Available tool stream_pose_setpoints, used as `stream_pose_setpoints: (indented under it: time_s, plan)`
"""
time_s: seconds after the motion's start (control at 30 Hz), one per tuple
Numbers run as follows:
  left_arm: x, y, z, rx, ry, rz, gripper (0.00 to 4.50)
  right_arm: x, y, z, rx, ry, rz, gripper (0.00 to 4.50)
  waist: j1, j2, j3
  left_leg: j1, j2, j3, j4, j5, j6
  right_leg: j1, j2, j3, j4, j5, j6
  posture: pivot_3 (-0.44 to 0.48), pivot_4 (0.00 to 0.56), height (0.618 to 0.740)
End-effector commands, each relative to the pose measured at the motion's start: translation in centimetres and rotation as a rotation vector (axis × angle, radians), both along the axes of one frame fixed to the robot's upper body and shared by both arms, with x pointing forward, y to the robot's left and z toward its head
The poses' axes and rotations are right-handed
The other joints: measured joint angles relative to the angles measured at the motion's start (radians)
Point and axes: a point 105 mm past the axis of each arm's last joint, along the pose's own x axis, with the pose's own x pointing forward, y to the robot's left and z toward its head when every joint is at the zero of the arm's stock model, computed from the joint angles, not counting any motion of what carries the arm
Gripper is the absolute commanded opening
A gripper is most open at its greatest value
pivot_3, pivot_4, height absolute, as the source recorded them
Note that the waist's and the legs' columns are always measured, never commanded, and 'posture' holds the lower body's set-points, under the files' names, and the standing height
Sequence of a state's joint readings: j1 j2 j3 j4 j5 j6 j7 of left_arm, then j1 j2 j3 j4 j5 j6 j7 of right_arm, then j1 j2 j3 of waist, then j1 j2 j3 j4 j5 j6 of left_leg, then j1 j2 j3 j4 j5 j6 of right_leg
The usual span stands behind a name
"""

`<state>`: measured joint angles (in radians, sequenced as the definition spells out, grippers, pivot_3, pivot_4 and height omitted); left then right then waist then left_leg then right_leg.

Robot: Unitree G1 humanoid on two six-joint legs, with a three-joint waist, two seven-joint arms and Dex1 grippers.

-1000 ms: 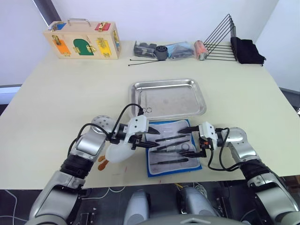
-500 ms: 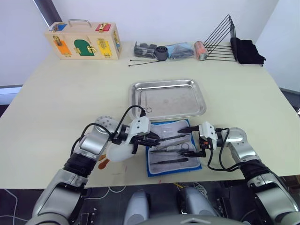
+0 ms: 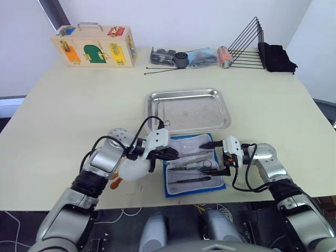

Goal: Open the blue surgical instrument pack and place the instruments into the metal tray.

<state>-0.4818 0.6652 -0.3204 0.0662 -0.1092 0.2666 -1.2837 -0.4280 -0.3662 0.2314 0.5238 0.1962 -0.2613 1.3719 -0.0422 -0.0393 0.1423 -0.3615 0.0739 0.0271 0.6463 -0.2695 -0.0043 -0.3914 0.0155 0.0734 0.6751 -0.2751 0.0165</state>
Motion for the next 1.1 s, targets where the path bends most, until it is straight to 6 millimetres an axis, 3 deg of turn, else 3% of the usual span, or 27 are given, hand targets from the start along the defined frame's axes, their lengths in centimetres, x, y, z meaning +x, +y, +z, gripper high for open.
stream_pose_setpoints:
  time_s: [0.03, 0.77, 1.1]
  plan:
    - [-0.1, 0.0, 1.5, -0.004, -0.021, 0.000, 0.02, -2.5, -0.3, -4.7, -0.130, 0.170, 0.026, 4.50, 0.000, 0.000, 0.000, 0.000, 0.000, 0.000, 0.000, 0.000, 0.000, 0.000, 0.000, 0.000, 0.000, 0.000, 0.000, 0.000, 0.150, 0.740]
    - [-1.1, 2.4, 4.3, 0.117, -0.004, 0.013, 0.02, -2.5, 0.0, -4.8, -0.130, 0.174, 0.039, 4.50, -0.002, 0.001, 0.001, 0.000, 0.000, -0.001, 0.000, 0.000, 0.000, 0.000, 0.001, 0.000, 0.001, 0.000, 0.000, 0.000, 0.150, 0.740]
    - [-1.6, 4.9, 5.1, 0.182, 0.002, 0.005, 0.02, -2.4, 0.3, -4.8, -0.122, 0.174, 0.039, 4.50, -0.002, 0.001, 0.001, 0.000, 0.000, -0.001, 0.000, 0.000, 0.000, -0.001, 0.001, 0.000, 0.002, -0.001, -0.001, 0.000, 0.150, 0.740]
